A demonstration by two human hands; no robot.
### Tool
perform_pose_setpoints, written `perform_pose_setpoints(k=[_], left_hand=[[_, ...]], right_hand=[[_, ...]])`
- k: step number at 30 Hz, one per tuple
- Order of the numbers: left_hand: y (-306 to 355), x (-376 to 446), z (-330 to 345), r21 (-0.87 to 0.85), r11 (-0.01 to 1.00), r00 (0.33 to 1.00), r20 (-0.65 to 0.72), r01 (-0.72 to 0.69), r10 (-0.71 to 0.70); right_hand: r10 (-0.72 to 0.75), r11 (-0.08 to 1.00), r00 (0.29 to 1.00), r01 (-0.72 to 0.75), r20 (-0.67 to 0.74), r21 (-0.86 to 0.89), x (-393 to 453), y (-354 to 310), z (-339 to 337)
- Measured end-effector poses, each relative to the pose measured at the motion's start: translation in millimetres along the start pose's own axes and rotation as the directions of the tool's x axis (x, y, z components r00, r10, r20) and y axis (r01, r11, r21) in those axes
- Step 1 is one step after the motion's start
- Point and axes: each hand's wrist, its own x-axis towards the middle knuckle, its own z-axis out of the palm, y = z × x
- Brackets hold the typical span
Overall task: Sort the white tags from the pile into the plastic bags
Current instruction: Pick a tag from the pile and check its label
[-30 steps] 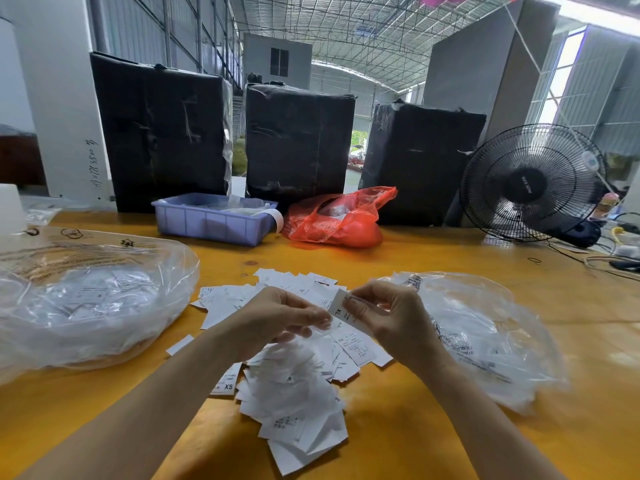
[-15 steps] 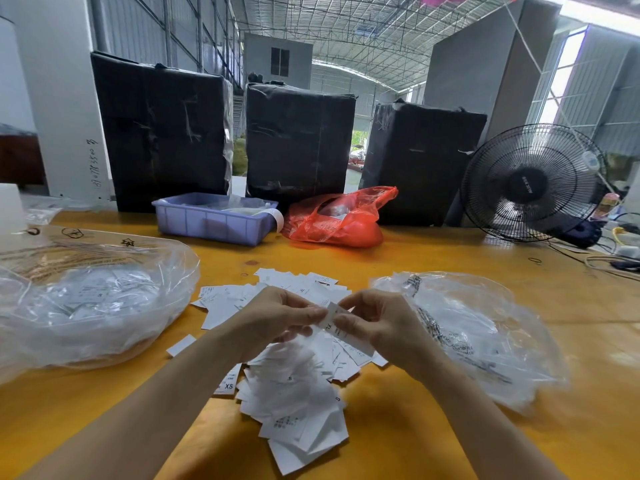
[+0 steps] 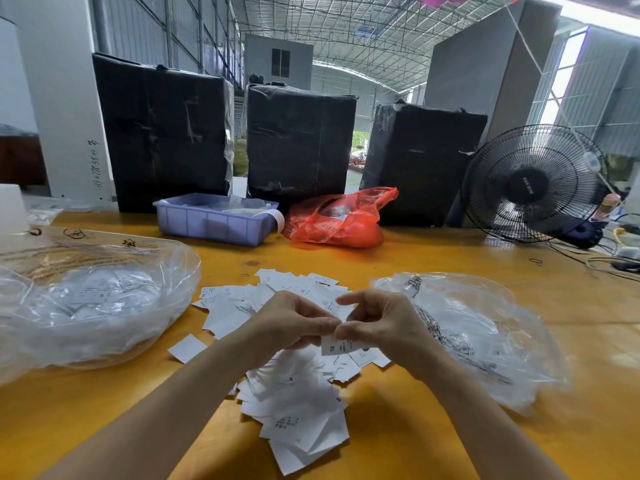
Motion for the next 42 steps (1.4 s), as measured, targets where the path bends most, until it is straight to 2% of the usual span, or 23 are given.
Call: perform_pose_setpoints(k=[5, 10, 15, 18, 25, 32, 36, 42], left_hand=[[0, 3, 2, -0.145, 0.989, 0.988, -0.156, -0.004, -0.019], [4, 1, 8, -0.322, 0.945, 0.968, -0.214, 0.06, -0.134], [4, -1, 23, -0.433, 0.901, 0.953, -0.257, 0.032, -0.158], [5, 1, 23, -0.481, 0.877, 0.946, -0.283, 0.0, -0.155], [3, 4, 24, -0.613, 0.79, 0.919, -0.317, -0.01, -0.235], [2, 6, 24, -0.607, 0.794, 0.958, -0.207, 0.033, -0.199], [-1, 8, 15, -0.515, 0.857, 0.965, -0.212, 0.023, -0.153], [-1, 4, 13, -0.451, 0.889, 0.971, -0.172, 0.074, -0.168]], right_hand=[[-0.037, 0.999, 0.979, 0.029, -0.202, -0.044, 4, 4, -1], [-0.095, 0.995, 0.955, 0.1, -0.281, 0.002, 4, 6, 4], [-0.195, 0.98, 0.935, 0.176, -0.296, -0.088, 2, 1, 14], [-0.193, 0.978, 0.922, 0.153, -0.336, -0.142, 1, -2, 12], [-0.27, 0.956, 0.941, 0.237, -0.204, -0.173, -3, -5, 22], [-0.219, 0.976, 0.936, 0.216, -0.277, -0.043, 1, 0, 19], [-0.177, 0.984, 0.931, 0.175, -0.319, -0.037, 4, 4, 12], [-0.134, 0.99, 0.968, 0.139, -0.211, 0.011, -1, 2, 16]])
